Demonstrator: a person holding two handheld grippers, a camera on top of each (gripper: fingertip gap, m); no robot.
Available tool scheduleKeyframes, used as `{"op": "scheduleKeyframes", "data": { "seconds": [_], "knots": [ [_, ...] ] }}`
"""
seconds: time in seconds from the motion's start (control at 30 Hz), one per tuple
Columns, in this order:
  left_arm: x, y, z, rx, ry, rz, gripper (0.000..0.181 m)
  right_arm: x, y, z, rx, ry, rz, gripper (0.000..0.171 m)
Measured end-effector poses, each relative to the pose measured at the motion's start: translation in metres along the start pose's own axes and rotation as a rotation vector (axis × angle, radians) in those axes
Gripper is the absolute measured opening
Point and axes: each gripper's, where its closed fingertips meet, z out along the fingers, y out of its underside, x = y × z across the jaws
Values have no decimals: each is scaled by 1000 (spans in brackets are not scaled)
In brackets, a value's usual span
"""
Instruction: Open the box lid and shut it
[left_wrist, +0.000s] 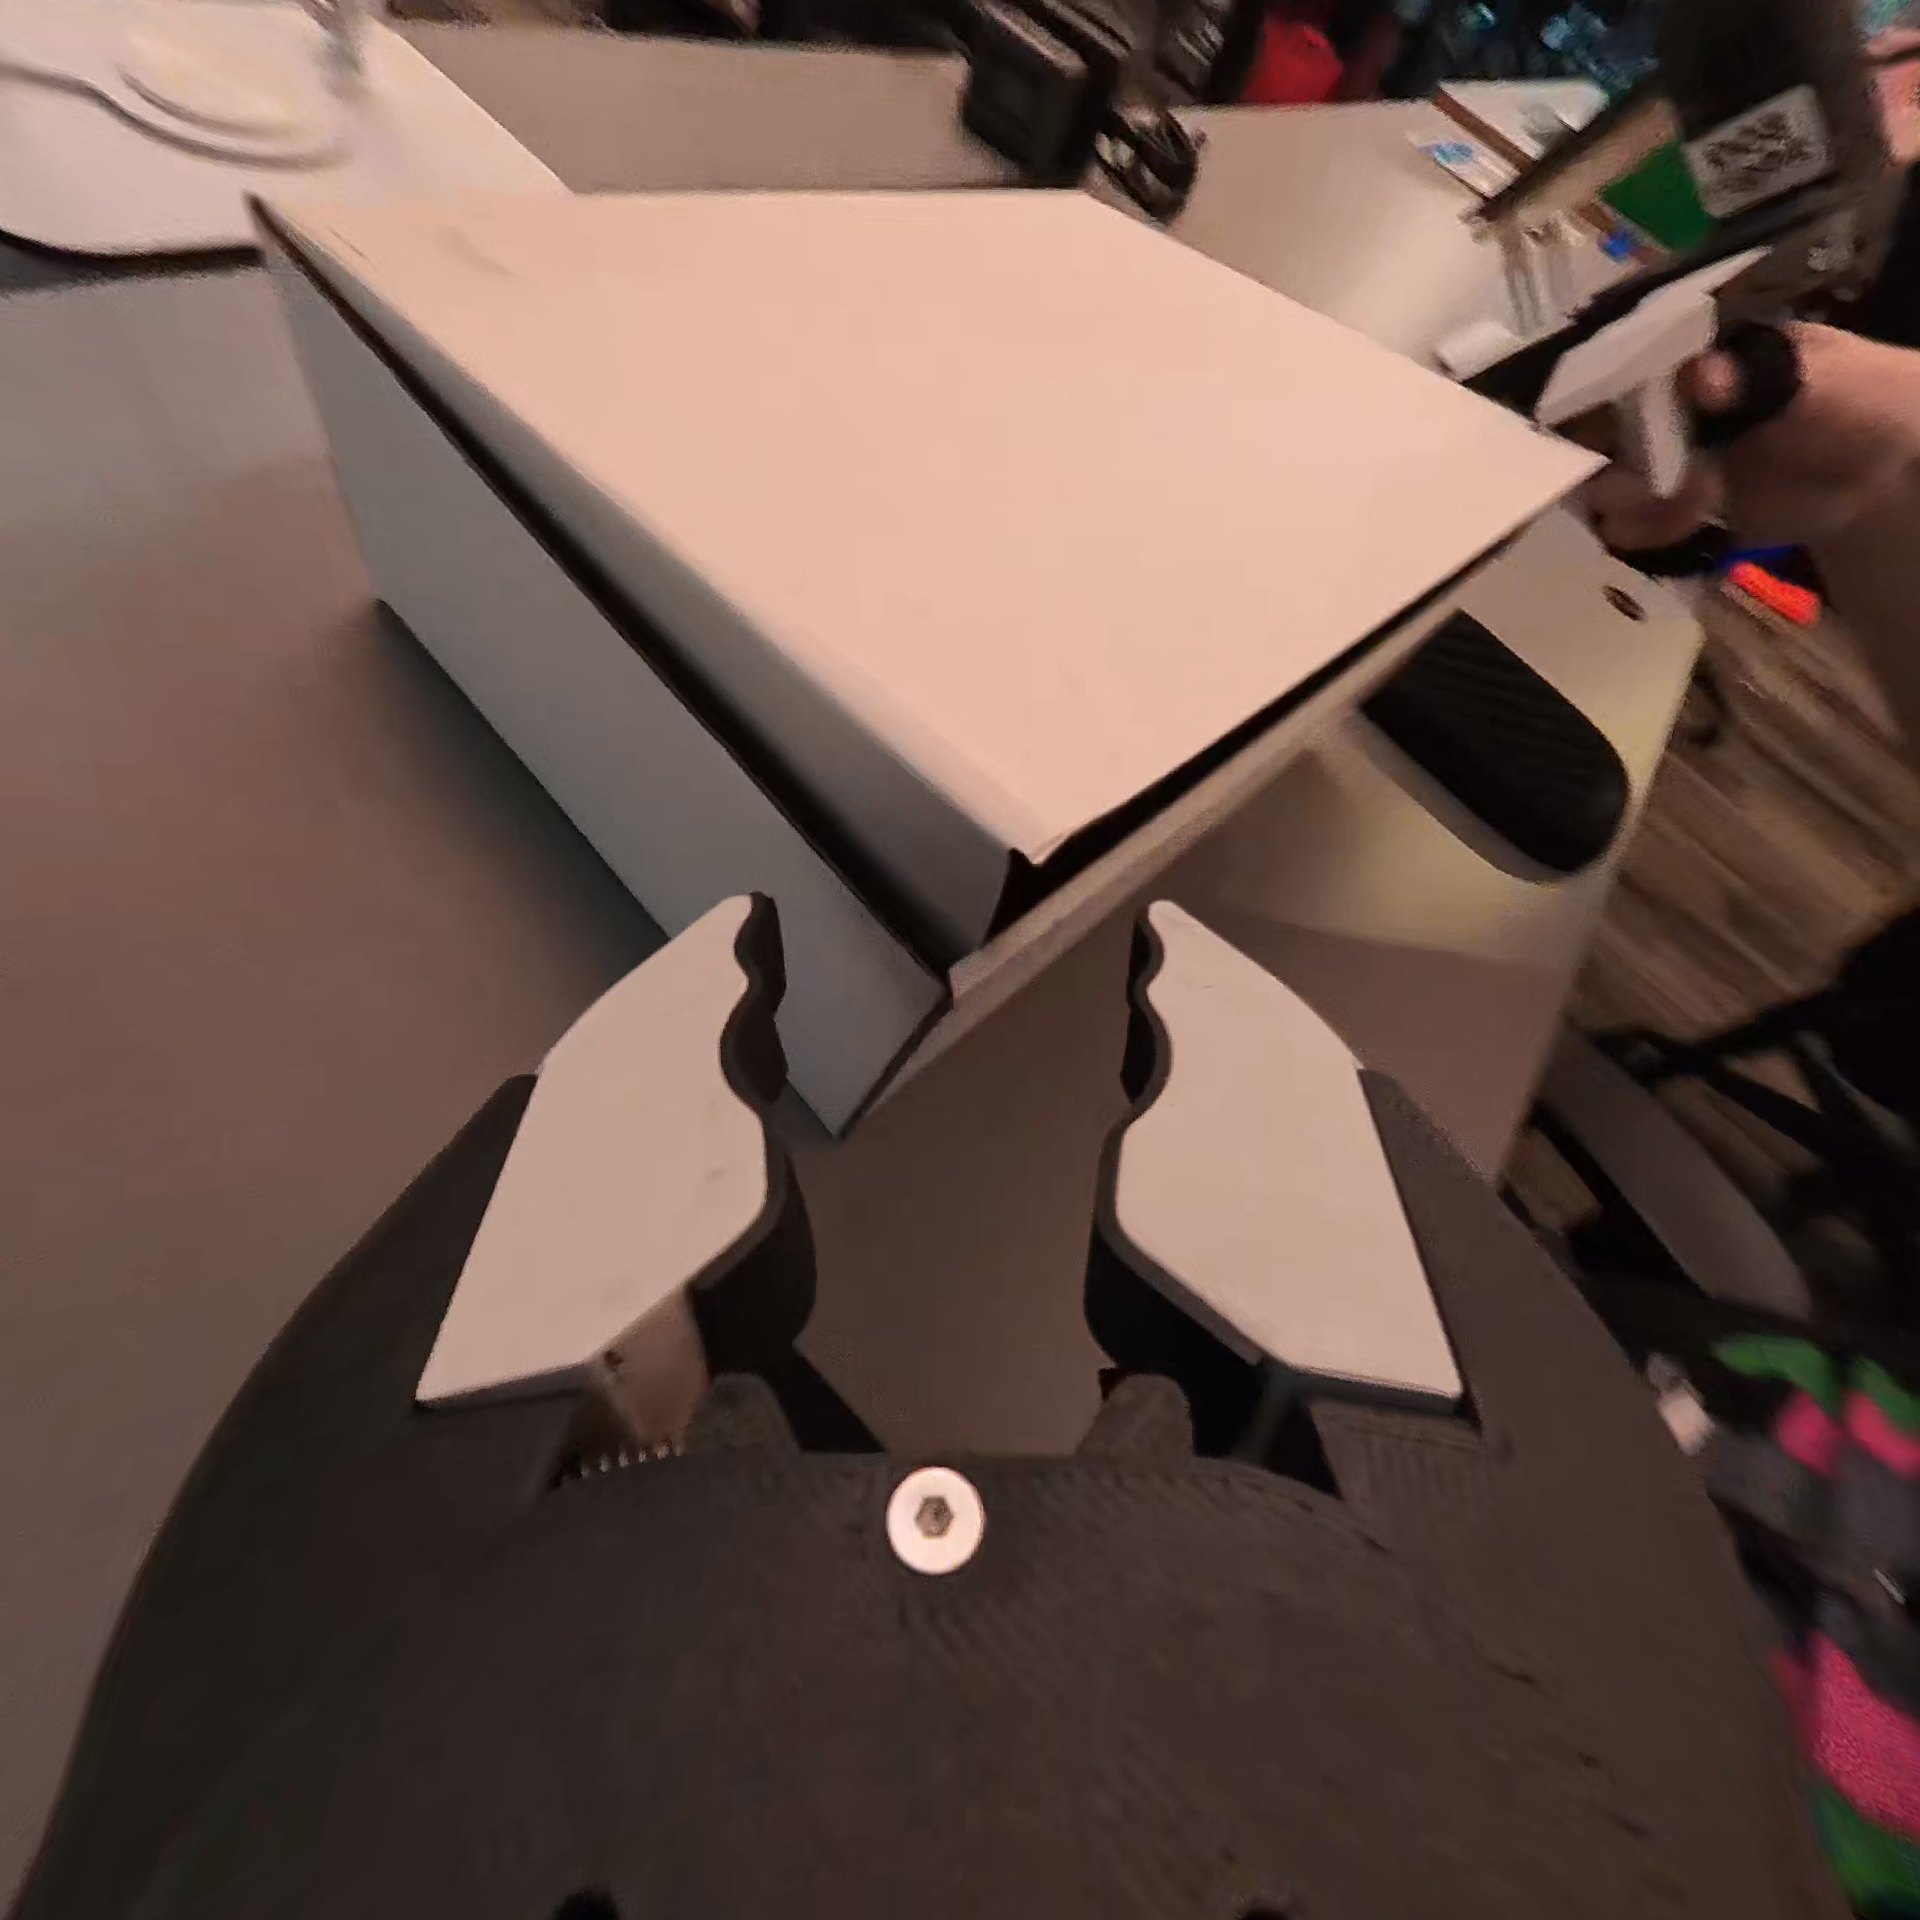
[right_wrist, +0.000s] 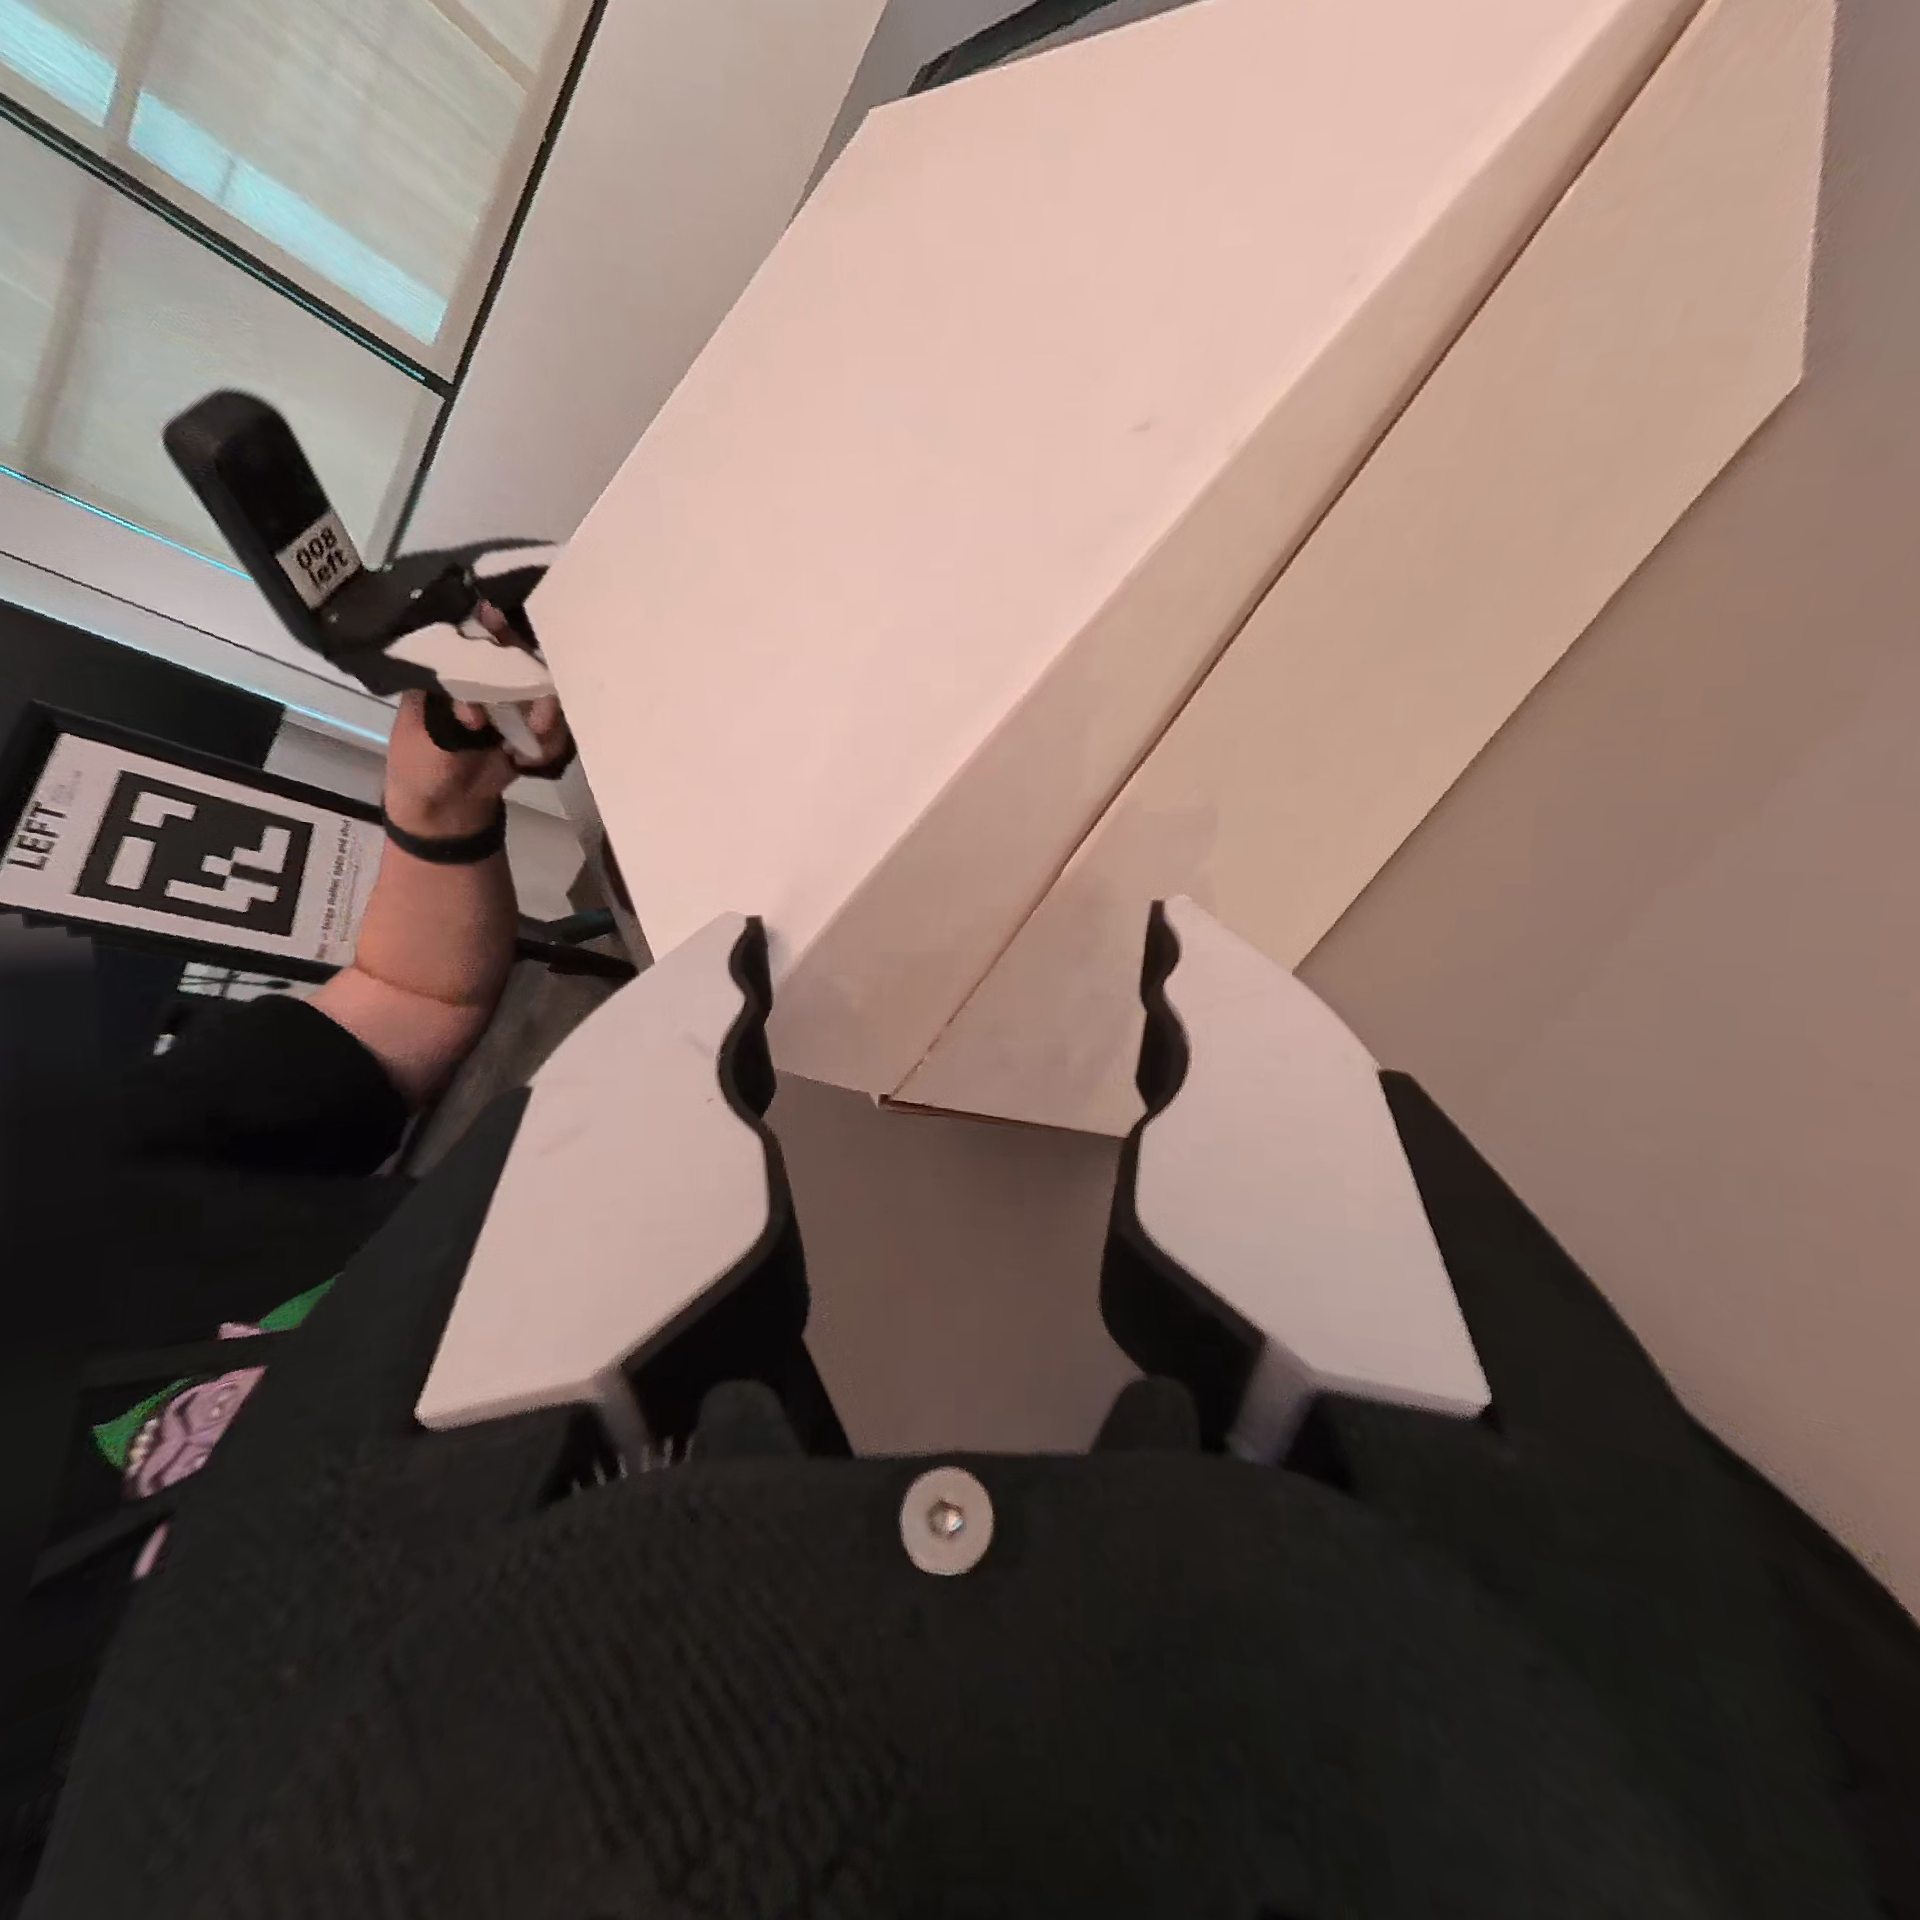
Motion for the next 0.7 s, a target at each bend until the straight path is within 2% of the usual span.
{"op": "scheduleKeyframes", "data": {
  "seconds": [0.07,0.2,0.27,0.37,0.57,0.63,0.7],
  "knots": [
    [1,-1,11,58,-75,19,58,0,-1,1,5,12,-19,69],
    [-17,-5,16,74,-285,101,30,-2,-1,1,4,37,-38,69],
    [-21,-6,15,52,-311,96,16,-2,0,0,3,57,-54,69],
    [-22,-3,13,-22,-346,154,13,-3,0,-1,5,88,-89,69],
    [-23,-1,9,-216,-527,350,10,-1,-1,-1,6,140,-121,67],
    [-22,-1,10,-227,-480,337,11,2,2,-1,-10,163,-135,68],
    [-18,-1,9,-210,-364,281,16,1,3,0,-7,155,-121,67]
  ]
}}
